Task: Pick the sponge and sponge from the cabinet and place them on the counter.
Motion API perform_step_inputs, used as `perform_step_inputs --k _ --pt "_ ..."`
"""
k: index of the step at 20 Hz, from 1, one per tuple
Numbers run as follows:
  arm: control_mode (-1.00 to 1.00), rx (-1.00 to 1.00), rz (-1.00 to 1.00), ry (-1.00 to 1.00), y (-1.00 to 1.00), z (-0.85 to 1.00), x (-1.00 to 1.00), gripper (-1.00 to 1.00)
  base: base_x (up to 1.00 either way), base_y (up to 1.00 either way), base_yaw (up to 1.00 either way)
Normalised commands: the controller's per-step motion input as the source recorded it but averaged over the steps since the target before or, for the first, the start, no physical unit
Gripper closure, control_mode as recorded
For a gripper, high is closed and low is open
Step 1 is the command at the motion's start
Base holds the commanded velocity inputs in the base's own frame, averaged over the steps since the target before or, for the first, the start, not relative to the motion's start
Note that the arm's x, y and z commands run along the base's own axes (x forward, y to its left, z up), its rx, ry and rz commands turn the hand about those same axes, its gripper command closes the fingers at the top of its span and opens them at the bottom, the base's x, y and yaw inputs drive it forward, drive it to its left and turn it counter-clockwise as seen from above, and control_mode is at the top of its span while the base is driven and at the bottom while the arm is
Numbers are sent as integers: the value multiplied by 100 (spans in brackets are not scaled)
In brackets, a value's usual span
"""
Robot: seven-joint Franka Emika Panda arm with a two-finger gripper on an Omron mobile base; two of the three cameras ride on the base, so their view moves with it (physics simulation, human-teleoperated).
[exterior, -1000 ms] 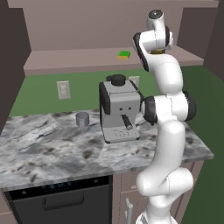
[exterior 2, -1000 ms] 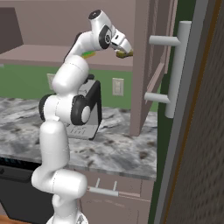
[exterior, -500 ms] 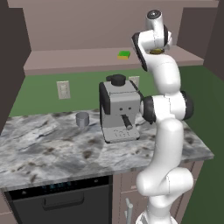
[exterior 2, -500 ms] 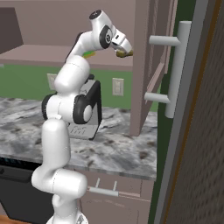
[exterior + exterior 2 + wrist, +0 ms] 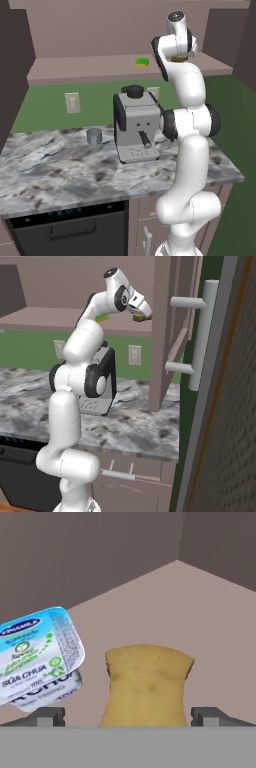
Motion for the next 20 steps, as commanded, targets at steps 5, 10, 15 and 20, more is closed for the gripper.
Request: perform_step_inputs --k 5,10,15,20 --pt "-100 0 0 5 0 -25 0 -100 0 0 0" --pt "-100 0 0 3 2 -22 6 -100 0 0 0" --pt "-100 0 0 5 1 -15 11 -100 0 0 0" --pt "-100 0 0 6 0 -17 6 -100 0 0 0"
